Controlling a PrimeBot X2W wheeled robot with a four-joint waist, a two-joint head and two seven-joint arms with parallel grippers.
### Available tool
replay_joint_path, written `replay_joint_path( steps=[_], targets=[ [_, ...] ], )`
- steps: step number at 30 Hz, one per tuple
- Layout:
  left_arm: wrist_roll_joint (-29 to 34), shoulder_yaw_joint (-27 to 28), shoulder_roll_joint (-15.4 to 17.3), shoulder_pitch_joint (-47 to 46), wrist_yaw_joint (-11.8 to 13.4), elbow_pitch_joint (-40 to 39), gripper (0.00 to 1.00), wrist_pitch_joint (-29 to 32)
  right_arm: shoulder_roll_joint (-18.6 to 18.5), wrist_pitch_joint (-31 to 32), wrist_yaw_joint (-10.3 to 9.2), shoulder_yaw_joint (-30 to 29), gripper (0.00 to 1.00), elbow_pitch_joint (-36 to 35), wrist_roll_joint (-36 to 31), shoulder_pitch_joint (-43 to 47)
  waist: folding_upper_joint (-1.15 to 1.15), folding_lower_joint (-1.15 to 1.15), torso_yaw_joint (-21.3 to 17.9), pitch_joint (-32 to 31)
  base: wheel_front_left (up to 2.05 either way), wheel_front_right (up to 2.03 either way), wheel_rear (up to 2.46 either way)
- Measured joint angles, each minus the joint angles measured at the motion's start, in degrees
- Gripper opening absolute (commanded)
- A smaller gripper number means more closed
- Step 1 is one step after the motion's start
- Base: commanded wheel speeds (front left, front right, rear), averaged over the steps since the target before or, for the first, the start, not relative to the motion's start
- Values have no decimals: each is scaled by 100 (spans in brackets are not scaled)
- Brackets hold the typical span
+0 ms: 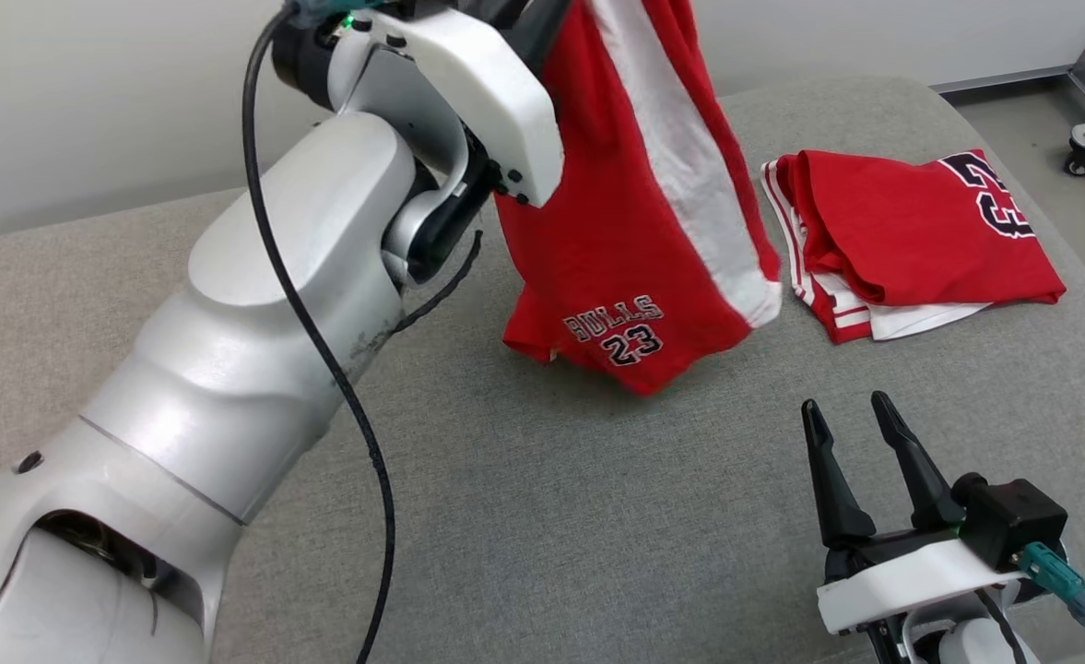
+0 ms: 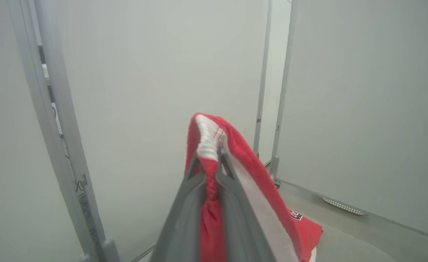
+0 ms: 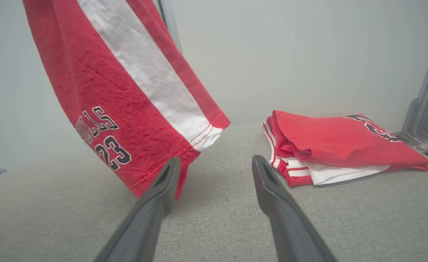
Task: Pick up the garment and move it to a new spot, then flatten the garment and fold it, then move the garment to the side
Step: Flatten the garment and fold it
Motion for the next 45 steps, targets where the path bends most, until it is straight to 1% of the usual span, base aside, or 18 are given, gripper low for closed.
replay_joint_path(
  steps=[2,3,7,10,13,17,23,28,29,31,32,34,35,38,39,41,44,45],
  targets=[
    [-164,91,111,54,233,-1,0,353,2,0,0,-48,100,-23,-5,1,0,0,48,5,0,0,0],
    [-277,149,180,144,296,-16,0,480,3,0,0,-82,100,-47,-7,1,0,0,74,9,0,0,0],
    [-1082,568,415,938,385,-31,0,914,33,0,0,-89,100,-89,-13,8,0,0,202,36,0,0,0],
    [-1566,902,586,1545,474,-1,0,994,38,0,0,-123,100,-105,-15,24,0,0,296,70,0,0,0],
    [-1876,1173,801,2127,573,97,0,878,49,0,0,-142,100,-123,-19,25,0,0,378,122,0,0,0],
    [-2107,1497,1028,2750,672,197,0,498,60,0,0,-133,100,-125,-20,24,0,0,473,167,0,0,0],
    [-2513,1889,1131,3500,675,183,0,190,57,0,0,-103,100,-119,-20,32,0,0,601,172,0,0,0],
    [-2609,1929,1136,3874,621,47,0,141,40,0,0,-56,100,-98,-20,40,0,0,699,158,0,0,0],
    [-2609,1923,1138,3939,599,4,28,134,38,-1,0,-52,100,-93,-20,47,0,0,710,146,0,0,0],
    [-2505,1841,1158,4030,517,-134,100,20,36,0,0,-41,100,-83,-18,80,0,0,731,118,0,0,0],
    [-2448,1817,1171,4070,505,-207,100,-70,36,0,0,-35,100,-77,-16,93,0,0,741,94,0,0,0],
    [-2018,1630,1332,4256,526,-371,100,-498,36,0,0,35,100,-35,-12,143,0,0,763,-33,0,0,0],
    [-1700,1539,1433,4418,655,-453,100,-724,36,0,0,68,100,-9,-7,191,0,0,778,-137,0,0,0],
    [-1220,1541,1512,4630,869,-688,100,-911,27,0,0,91,100,2,8,237,0,0,819,-295,0,0,0],
    [-1220,1541,1512,4630,869,-688,100,-911,27,0,0,91,100,2,8,237,0,0,819,-295,0,0,0],
    [-858,1668,1528,4798,991,-934,100,-943,24,0,0,111,100,-19,13,237,0,0,854,-387,0,0,0],
    [32,2169,1499,5147,1248,-1523,100,-951,19,0,0,100,100,-27,14,243,0,0,929,-508,0,0,0],
    [255,2314,1458,5328,1254,-1695,100,-953,18,0,0,114,100,-16,13,252,0,0,952,-552,0,0,0]
  ],
)
